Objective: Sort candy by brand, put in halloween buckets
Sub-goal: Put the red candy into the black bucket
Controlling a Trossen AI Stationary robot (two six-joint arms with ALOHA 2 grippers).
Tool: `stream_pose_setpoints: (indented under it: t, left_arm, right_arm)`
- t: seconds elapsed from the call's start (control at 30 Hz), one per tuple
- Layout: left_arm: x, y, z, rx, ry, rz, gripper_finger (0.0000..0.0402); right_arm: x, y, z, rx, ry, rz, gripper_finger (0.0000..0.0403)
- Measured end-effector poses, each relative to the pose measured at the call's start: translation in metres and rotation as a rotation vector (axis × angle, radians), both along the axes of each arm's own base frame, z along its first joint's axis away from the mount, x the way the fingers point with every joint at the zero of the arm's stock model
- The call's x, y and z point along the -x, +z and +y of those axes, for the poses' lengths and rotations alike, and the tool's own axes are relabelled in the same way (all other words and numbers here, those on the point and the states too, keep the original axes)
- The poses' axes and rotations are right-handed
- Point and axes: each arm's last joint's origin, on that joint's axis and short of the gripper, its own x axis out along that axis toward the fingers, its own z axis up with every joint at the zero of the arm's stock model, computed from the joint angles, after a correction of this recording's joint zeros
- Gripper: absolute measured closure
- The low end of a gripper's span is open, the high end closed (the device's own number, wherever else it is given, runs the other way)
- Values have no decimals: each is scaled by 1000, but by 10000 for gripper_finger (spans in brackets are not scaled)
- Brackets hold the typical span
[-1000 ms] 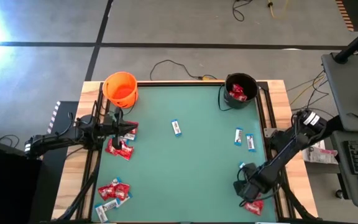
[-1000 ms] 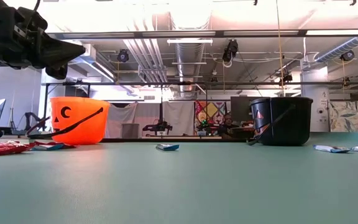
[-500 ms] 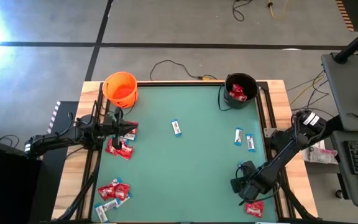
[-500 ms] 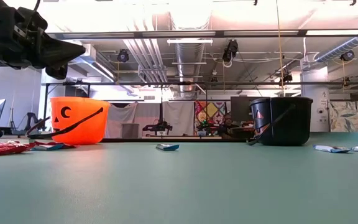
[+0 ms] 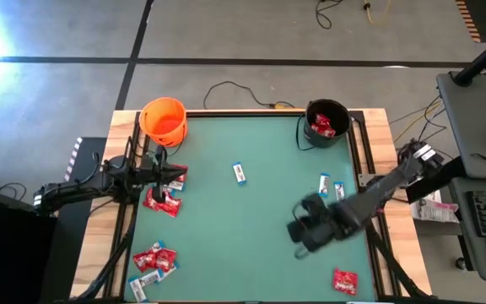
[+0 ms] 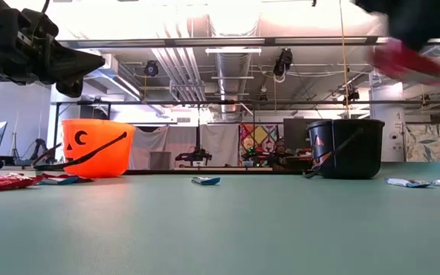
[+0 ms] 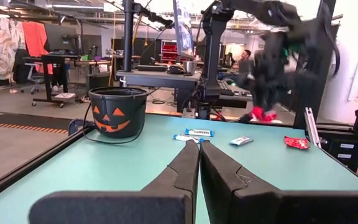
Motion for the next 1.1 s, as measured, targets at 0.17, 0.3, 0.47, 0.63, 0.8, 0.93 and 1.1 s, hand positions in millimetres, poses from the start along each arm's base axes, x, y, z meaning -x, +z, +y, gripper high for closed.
stream_pose_setpoints:
  t: [0.17,0.3,0.47,0.63,0.8,0.93,1.1]
  left_arm:
    - [0,0,0,0,0,0,402]
    - [0,0,0,0,0,0,402]
    - [0,0,0,0,0,0,402]
    - [0,0,0,0,0,0,402]
    - [0,0,0,0,0,0,402]
    - [0,0,0,0,0,0,402]
    - [0,0,0,0,0,0,402]
  right_arm:
    - [-32,34,-60,129,90,-51,331]
    - [-46,49,-126,253,87,-23,331]
    - [-30,59,-229,360,-36,124,331]
    - [23,50,-311,300,-283,331,331]
    - [58,26,-350,163,-370,412,331]
    - [63,9,-362,149,-381,412,331]
    - [65,-10,-377,127,-398,425,319]
